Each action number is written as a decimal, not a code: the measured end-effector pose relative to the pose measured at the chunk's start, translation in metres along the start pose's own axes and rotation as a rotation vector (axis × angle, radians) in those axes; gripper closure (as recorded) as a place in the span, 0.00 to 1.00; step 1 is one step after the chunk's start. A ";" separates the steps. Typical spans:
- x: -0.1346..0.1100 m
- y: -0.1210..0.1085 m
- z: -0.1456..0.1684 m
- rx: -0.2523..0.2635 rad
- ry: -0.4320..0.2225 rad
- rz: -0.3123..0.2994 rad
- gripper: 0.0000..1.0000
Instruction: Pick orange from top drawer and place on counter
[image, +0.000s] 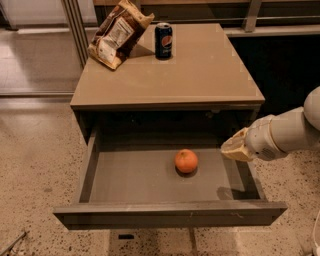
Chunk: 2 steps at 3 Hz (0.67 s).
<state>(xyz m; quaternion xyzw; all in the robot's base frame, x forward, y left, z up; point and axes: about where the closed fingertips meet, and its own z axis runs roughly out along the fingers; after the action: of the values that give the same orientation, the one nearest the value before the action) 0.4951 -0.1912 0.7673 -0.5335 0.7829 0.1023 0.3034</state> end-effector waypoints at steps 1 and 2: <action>0.000 0.003 0.025 -0.007 -0.057 -0.007 0.58; 0.000 0.005 0.047 -0.021 -0.088 -0.024 0.35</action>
Offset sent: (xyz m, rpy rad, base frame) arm 0.0199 0.0363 -0.0578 0.1064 -0.0444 0.0718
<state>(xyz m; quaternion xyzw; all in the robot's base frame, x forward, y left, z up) 0.5075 -0.1661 0.7295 -0.5410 0.7613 0.1304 0.3329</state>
